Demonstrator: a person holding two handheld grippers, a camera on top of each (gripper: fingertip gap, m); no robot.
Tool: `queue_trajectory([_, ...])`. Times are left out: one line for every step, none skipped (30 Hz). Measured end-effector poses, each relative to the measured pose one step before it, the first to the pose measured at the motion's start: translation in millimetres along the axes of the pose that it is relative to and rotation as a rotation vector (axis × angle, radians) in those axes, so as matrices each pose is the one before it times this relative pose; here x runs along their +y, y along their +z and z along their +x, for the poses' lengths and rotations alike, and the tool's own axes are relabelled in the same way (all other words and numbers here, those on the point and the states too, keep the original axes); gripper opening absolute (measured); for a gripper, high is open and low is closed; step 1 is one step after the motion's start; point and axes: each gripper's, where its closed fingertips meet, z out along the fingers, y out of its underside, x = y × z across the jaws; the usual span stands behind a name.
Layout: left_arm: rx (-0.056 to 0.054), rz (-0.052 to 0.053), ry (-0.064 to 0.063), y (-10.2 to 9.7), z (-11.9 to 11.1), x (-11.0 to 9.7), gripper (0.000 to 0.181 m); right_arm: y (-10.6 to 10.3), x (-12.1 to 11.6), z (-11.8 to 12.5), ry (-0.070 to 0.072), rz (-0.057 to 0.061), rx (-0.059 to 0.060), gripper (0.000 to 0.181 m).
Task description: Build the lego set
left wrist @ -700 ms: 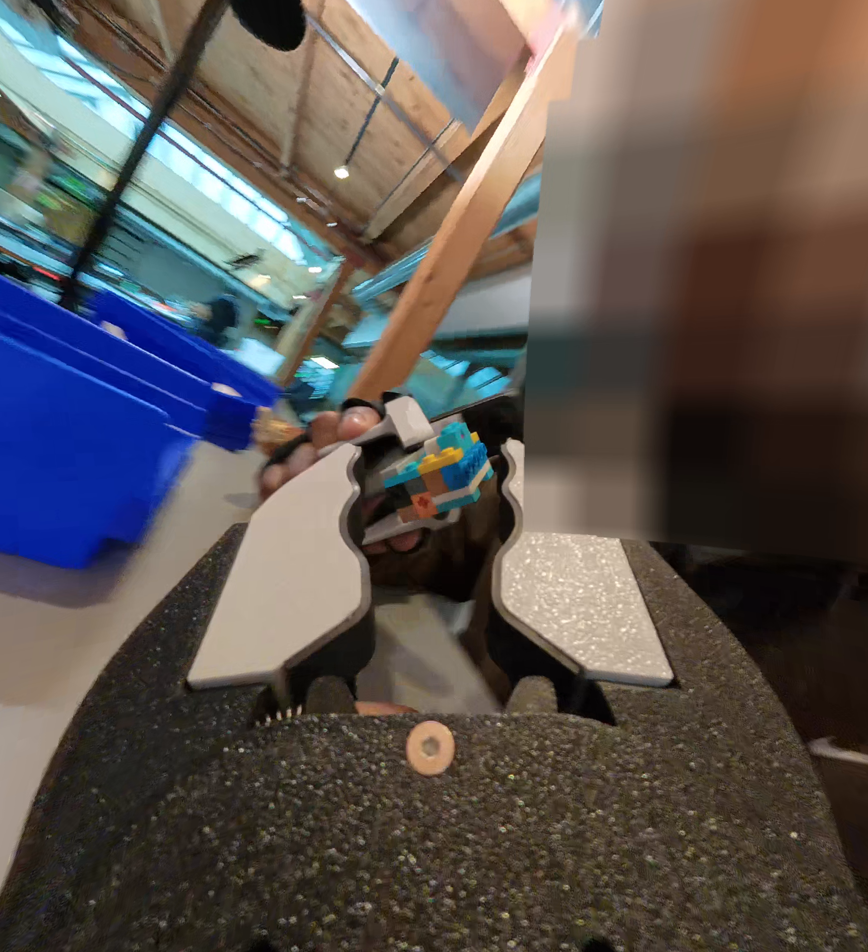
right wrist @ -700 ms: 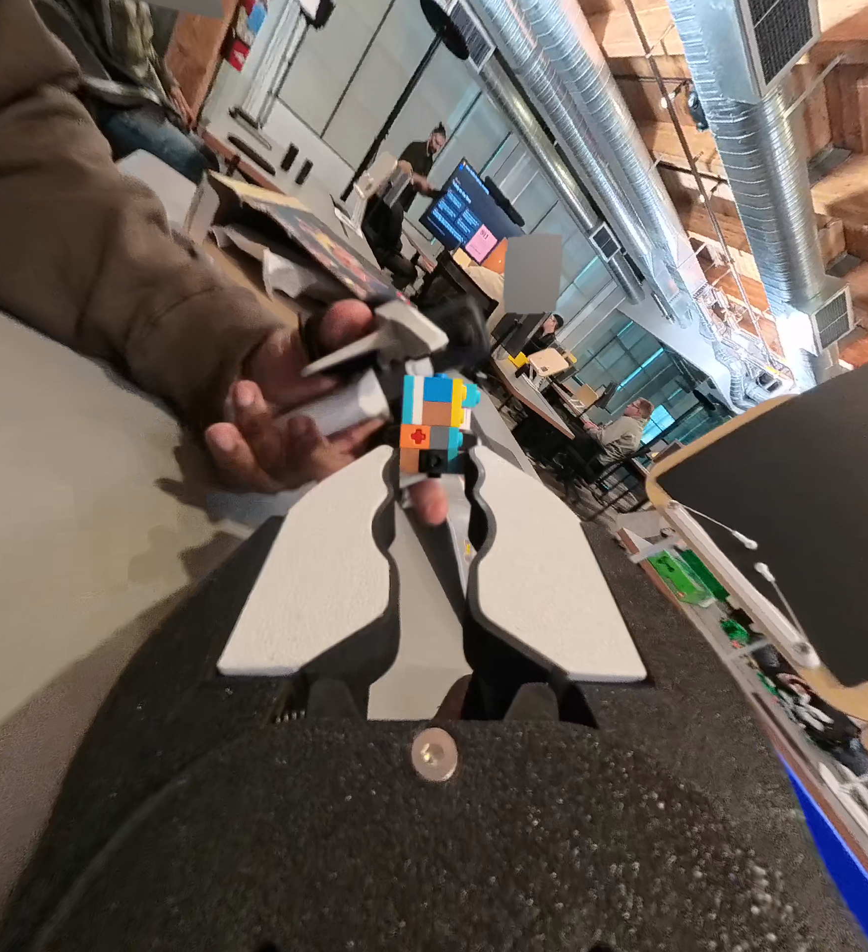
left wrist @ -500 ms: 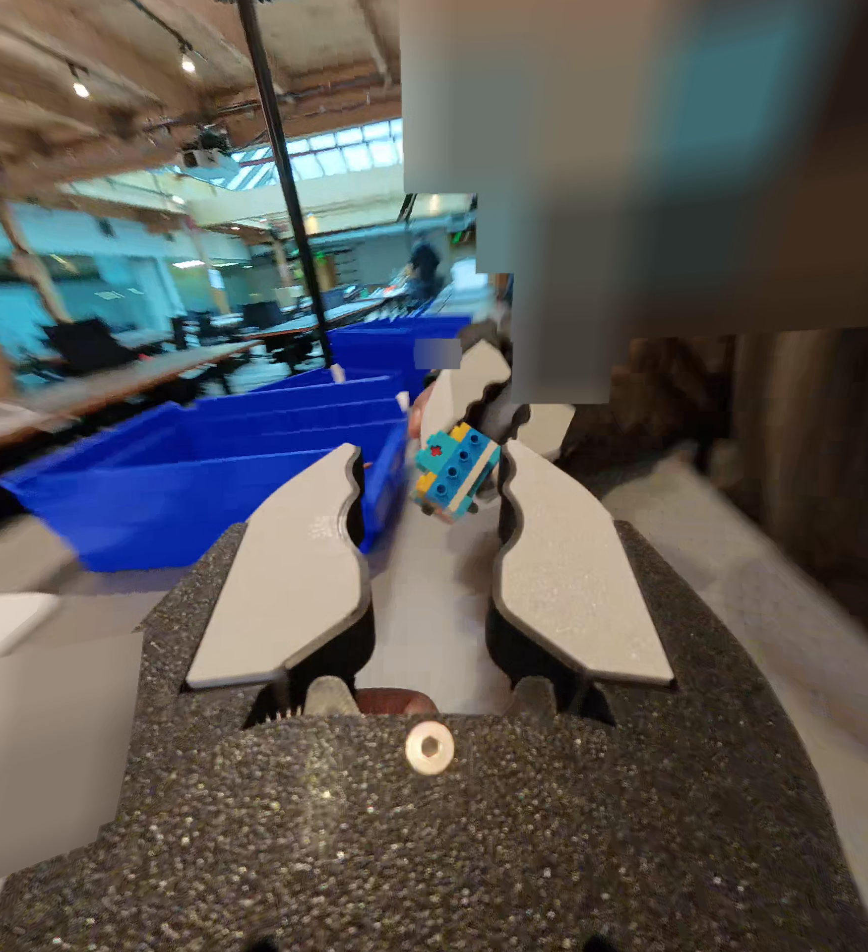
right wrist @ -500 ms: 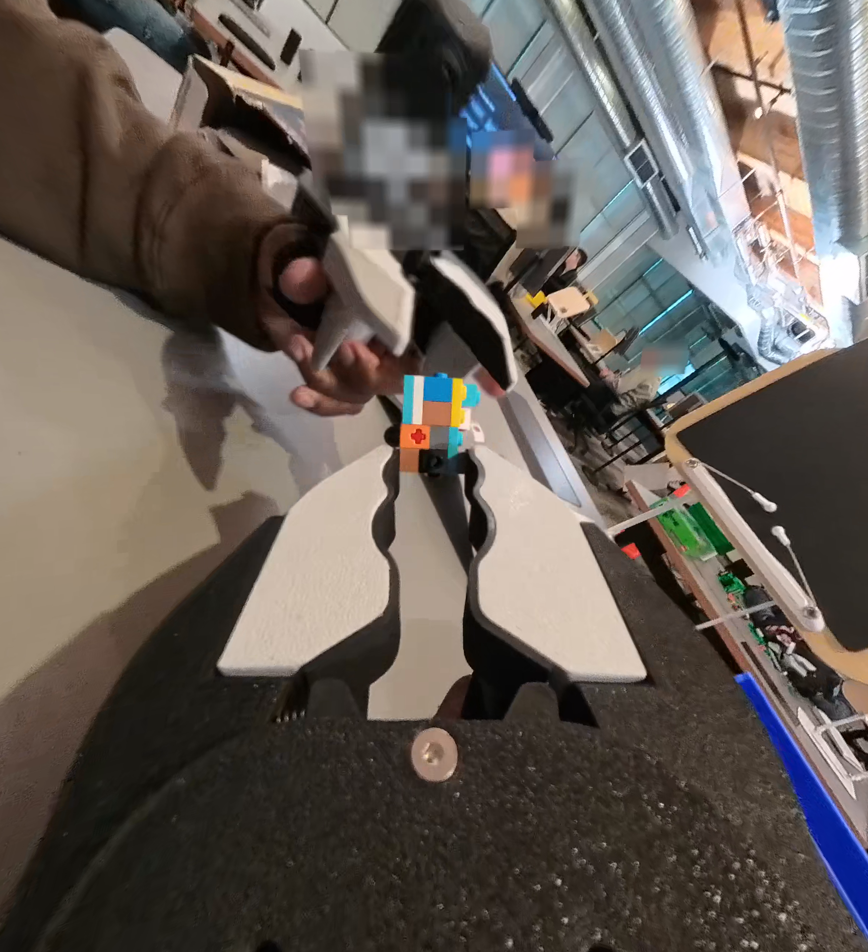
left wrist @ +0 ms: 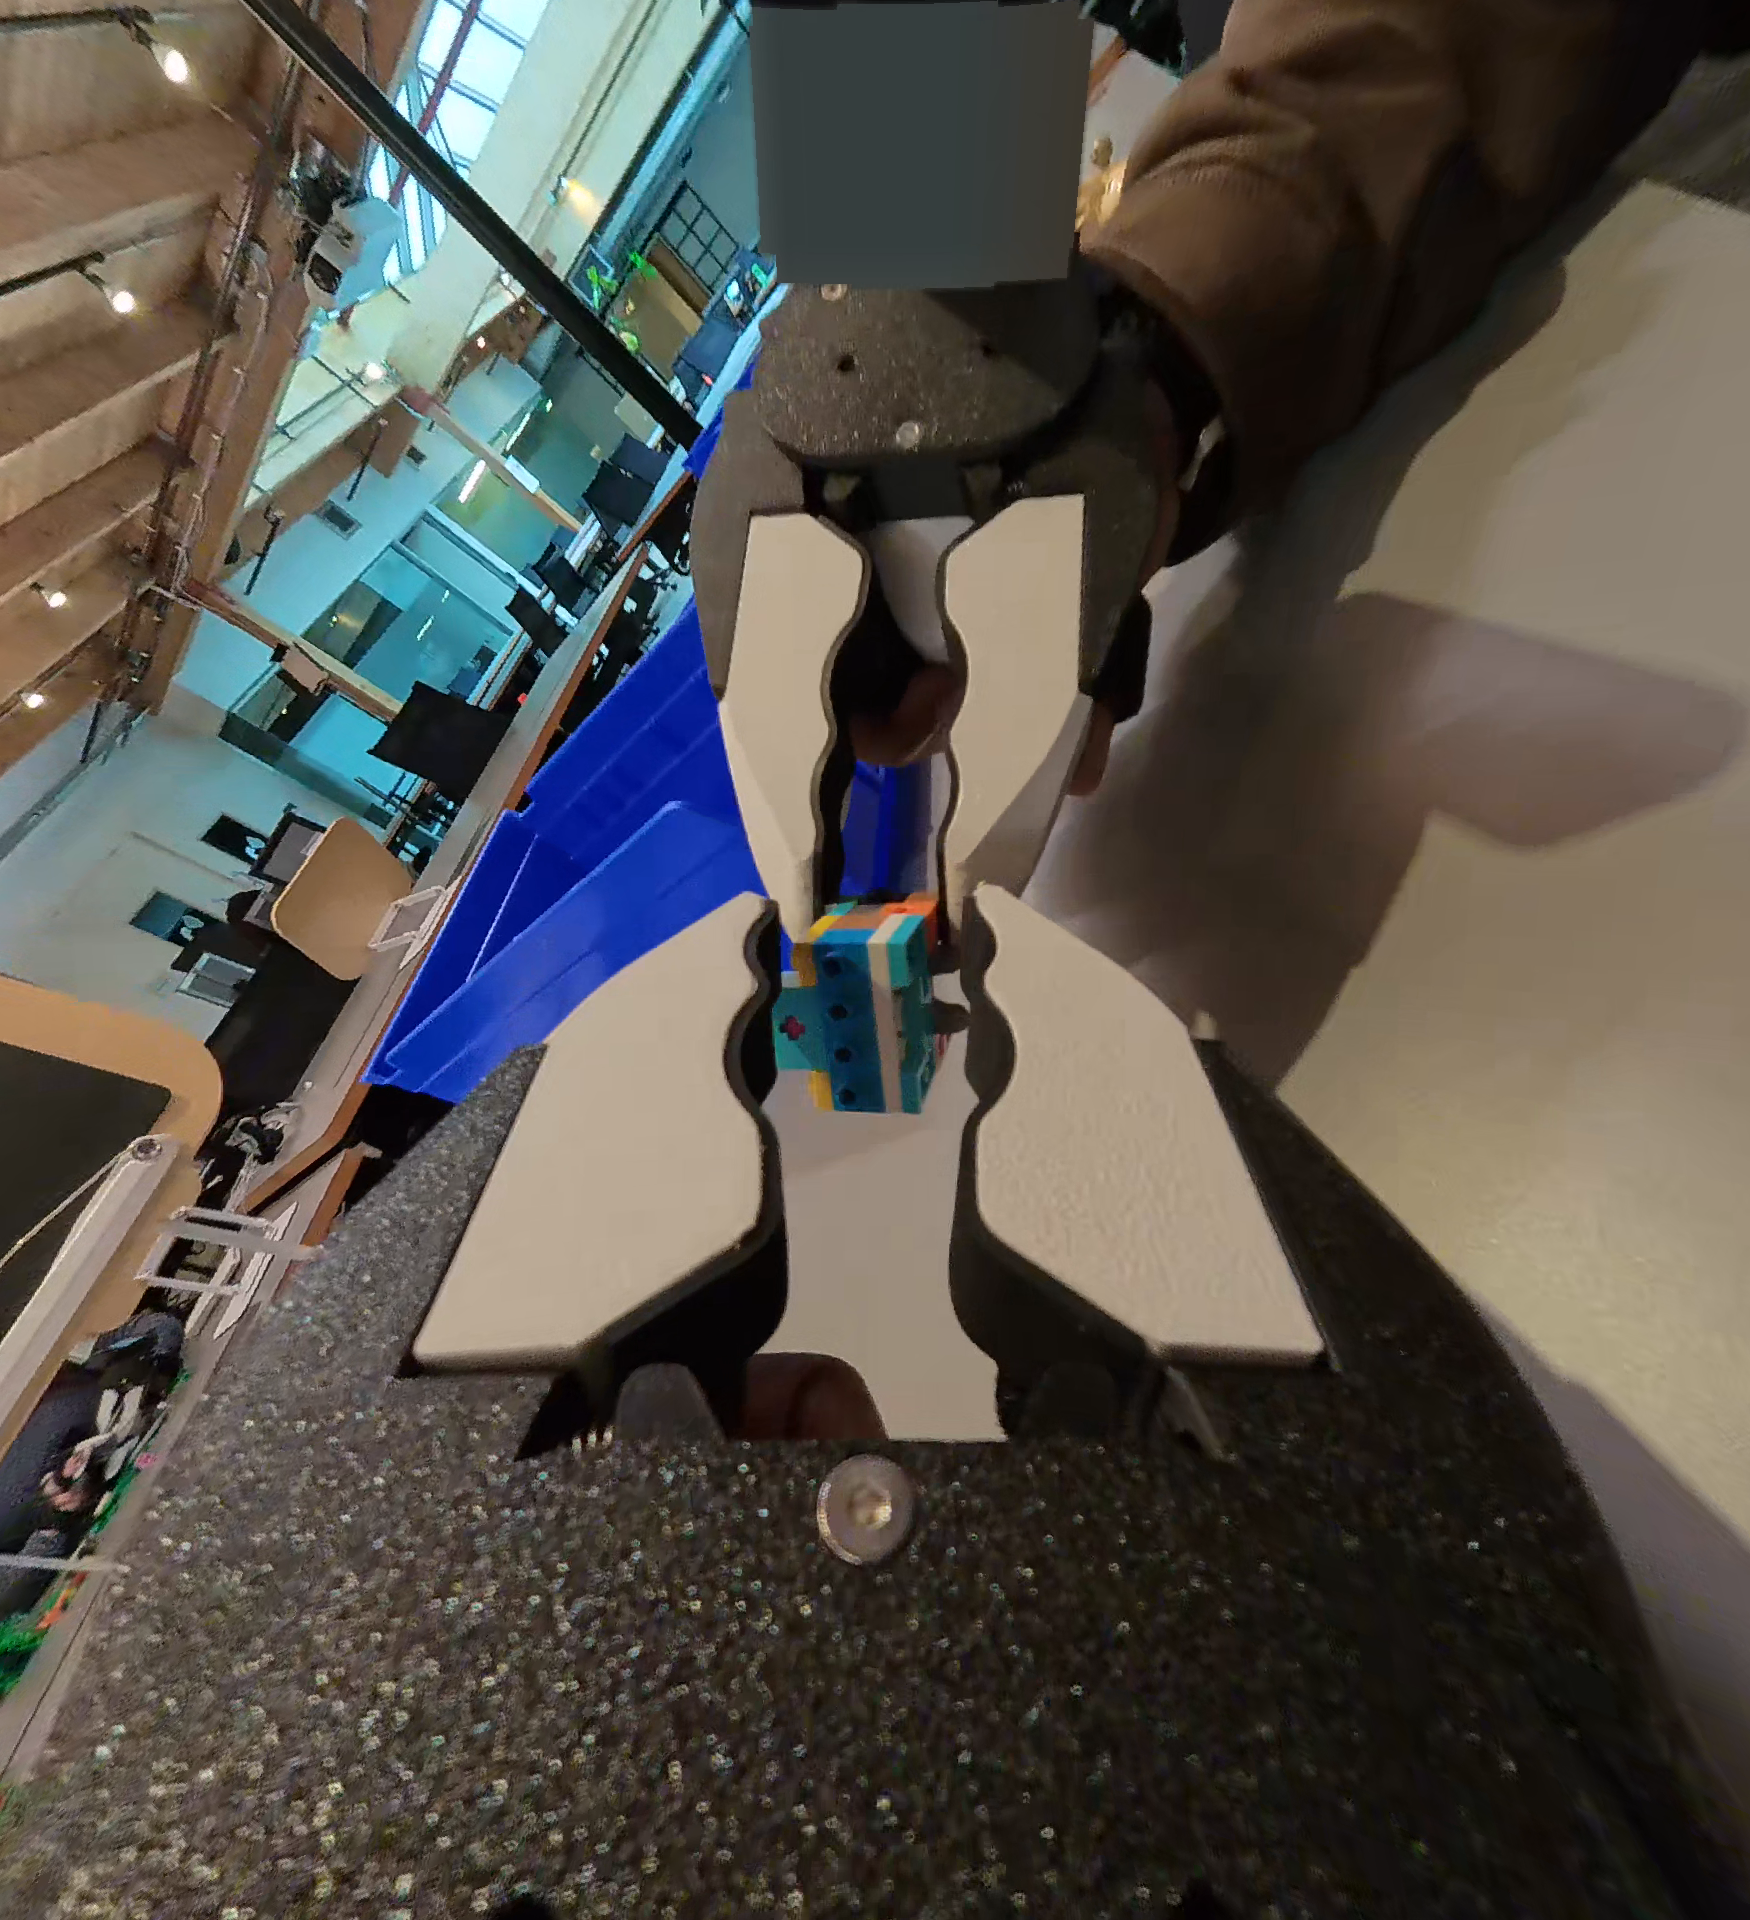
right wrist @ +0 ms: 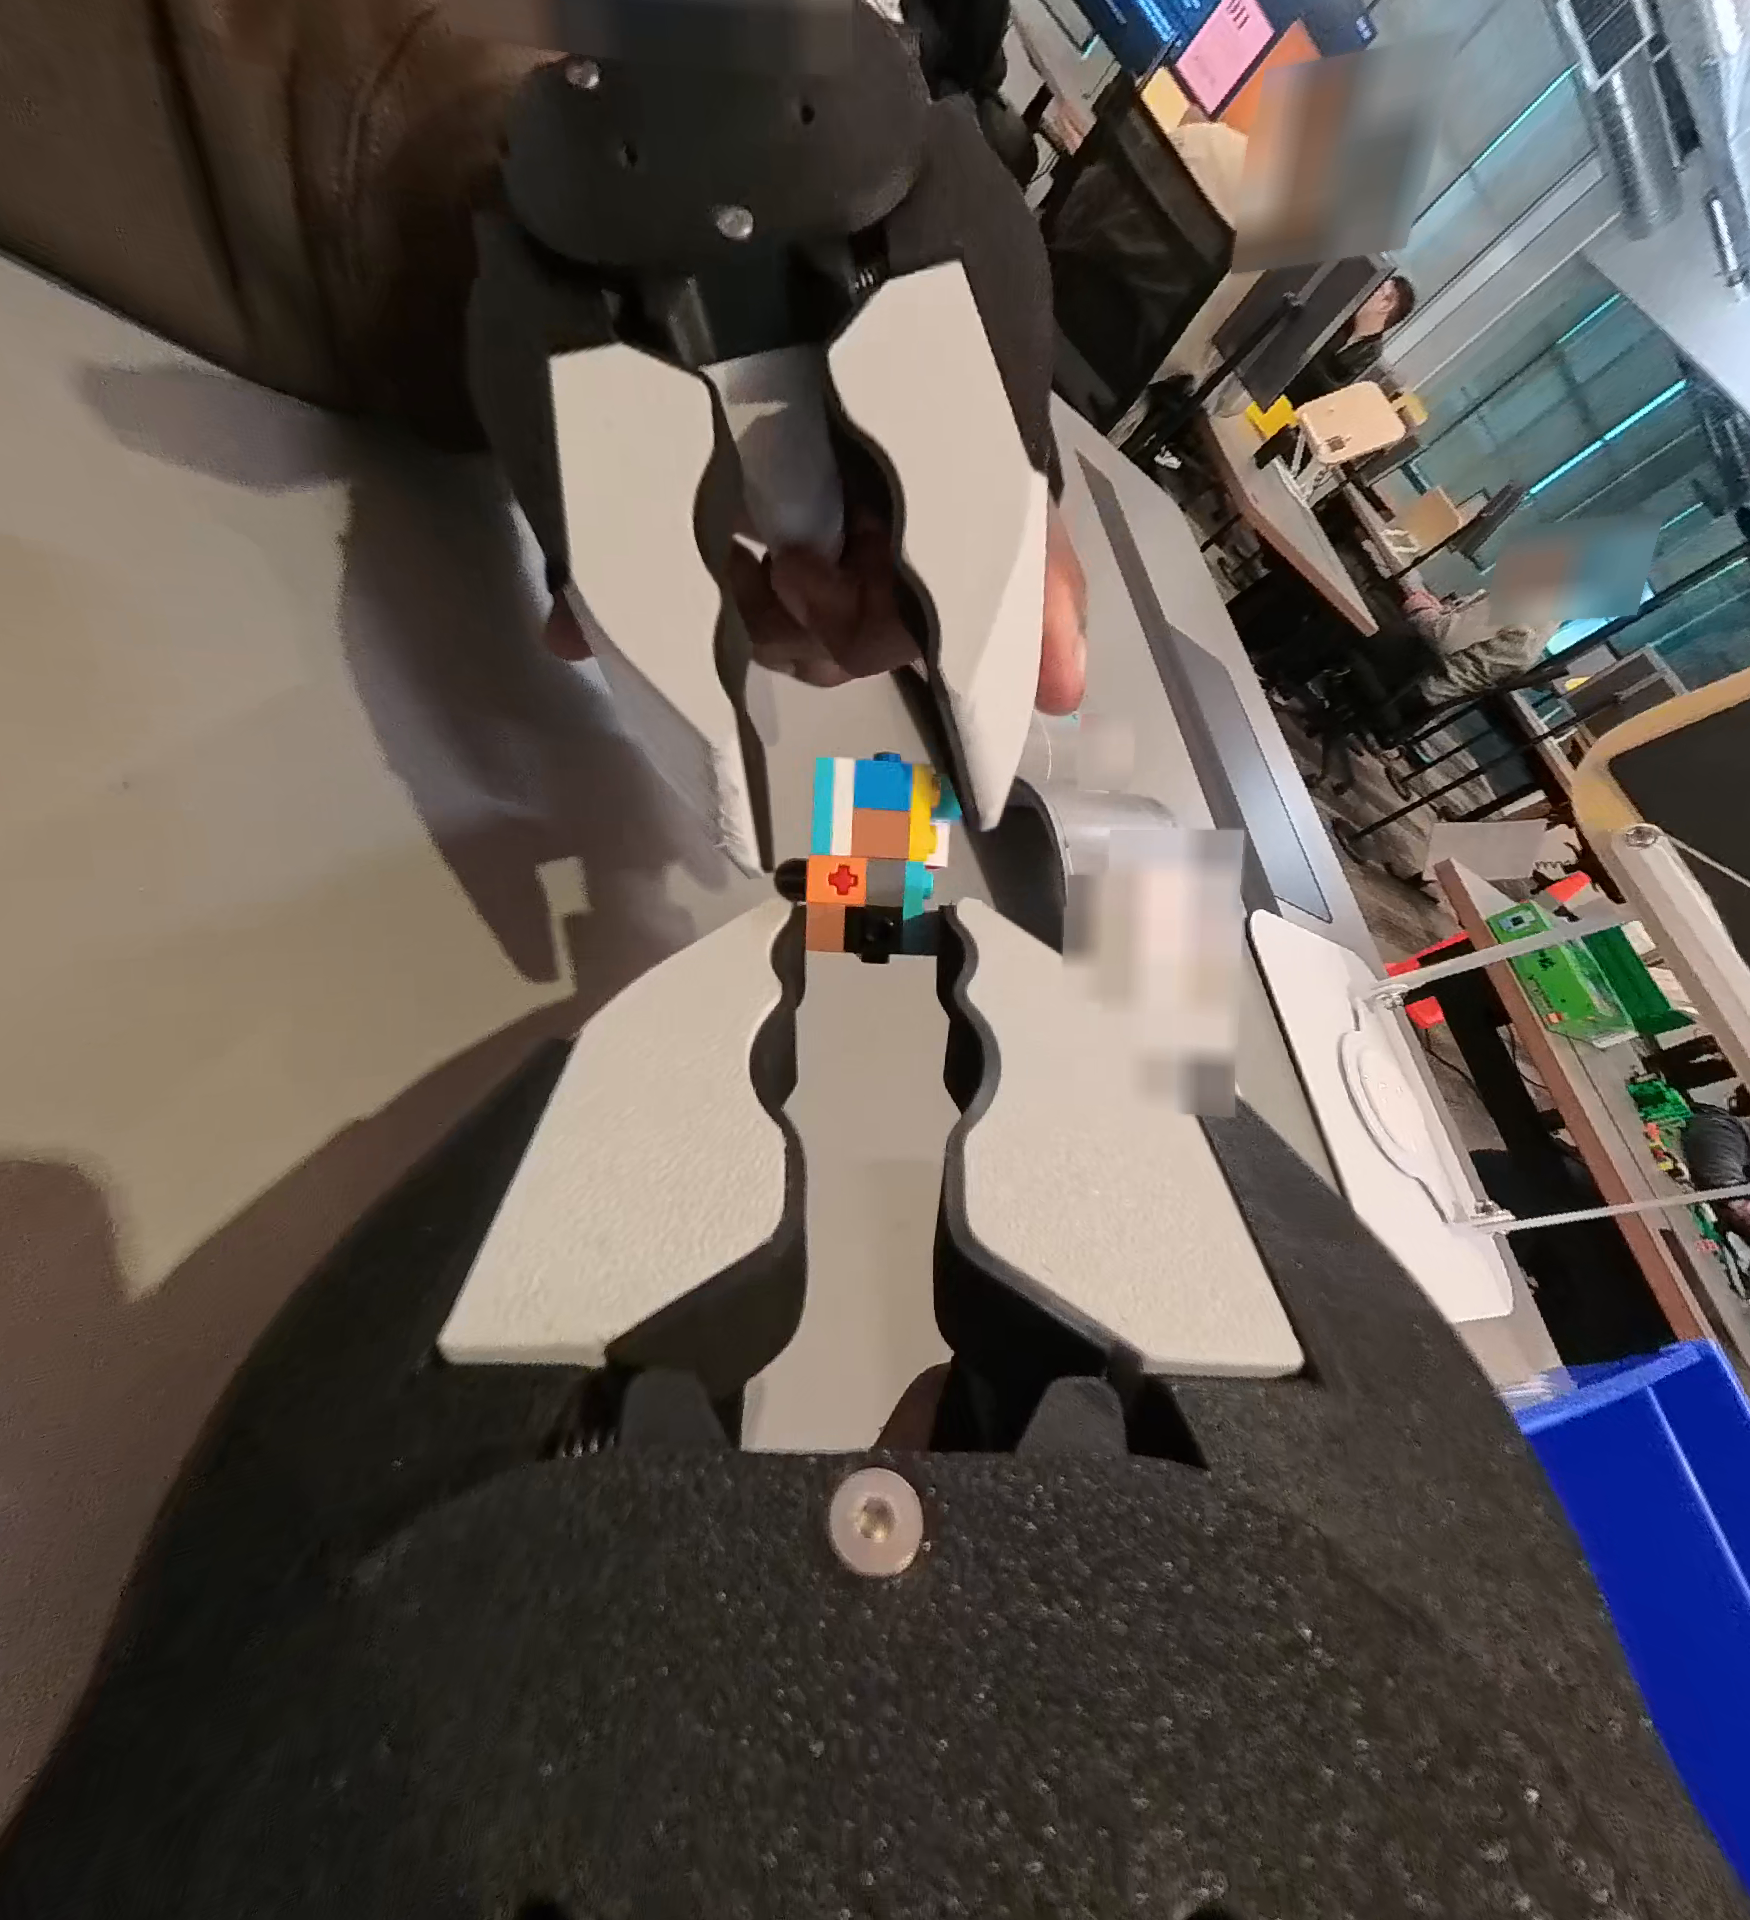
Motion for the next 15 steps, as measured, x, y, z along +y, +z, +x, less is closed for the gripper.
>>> queue_trajectory([0.0025,-0.0134,0.0047,0.2,0.34,2.22,0.032,0.3,0.27,-0.84,-0.0016,-0.0024,-0.0037,0.024])
queue_trajectory([-0.0021,-0.0124,0.0044,0.28,-0.23,2.07,0.031,0.23,0.03,-0.86,-0.0017,-0.0014,-0.005,0.024])
queue_trajectory([-0.0042,-0.0115,0.0036,0.35,-0.43,1.94,0.03,0.18,0.01,-0.6,-0.0008,-0.0008,-0.0026,0.024])
queue_trajectory([0.007,-0.0057,-0.0001,0.28,1.07,0.96,0.026,0.18,0.47,-0.04,-0.0015,-0.0044,0.0003,0.024])
queue_trajectory([0.0014,-0.0019,-0.0035,0.26,0.37,0.19,0.026,0.26,0.45,-0.42,-0.0007,-0.0032,-0.0035,0.024])
queue_trajectory([0.0005,-0.0021,-0.0012,0.18,0.15,0.31,0.026,0.07,0.31,-0.28,0.0012,-0.0025,-0.0025,0.024])
queue_trajectory([0.0031,0.0005,-0.0041,-0.01,0.26,0.09,0.025,0.07,0.21,-0.22,0.003,-0.0008,-0.003,0.024])
queue_trajectory([0.0046,0.0028,-0.008,-0.13,0.31,-0.13,0.025,0.02,-0.22,-0.35,0.005,0.0012,-0.0043,0.023])
queue_trajectory([0.0063,0.0038,-0.0099,-0.27,0.46,-0.29,0.025,-0.05,-0.16,-0.57,0.0027,0.0016,-0.0052,0.024])
queue_trajectory([0.0086,0.0031,-0.0093,-0.12,0.92,-0.19,0.024,-0.03,-0.19,-0.85,-0.0005,0.0,-0.0049,0.024])
queue_trajectory([0.0051,0.0018,-0.006,-0.12,0.52,-0.04,0.024,-0.08,-0.07,-0.38,-0.0019,-0.0007,-0.001,0.024])
queue_trajectory([-0.0003,0.0021,-0.005,0.08,0.1,-0.19,0.024,-0.05,0.0,-0.03,-0.0017,-0.0001,0.0005,0.024])
queue_trajectory([-0.0006,-0.0007,-0.0069,0.28,-0.01,0.1,0.024,-0.15,0.26,0.26,-0.0006,-0.0015,-0.0001,0.023])
queue_trajectory([-0.002,-0.0012,-0.0083,0.37,-0.39,0.25,0.024,-0.18,0.49,0.41,-0.0013,-0.0017,0.0015,0.023])
queue_trajectory([0.0013,-0.0019,-0.0081,0.44,0.09,0.37,0.024,-0.03,0.48,-0.09,-0.0027,-0.002,-0.0009,0.023])
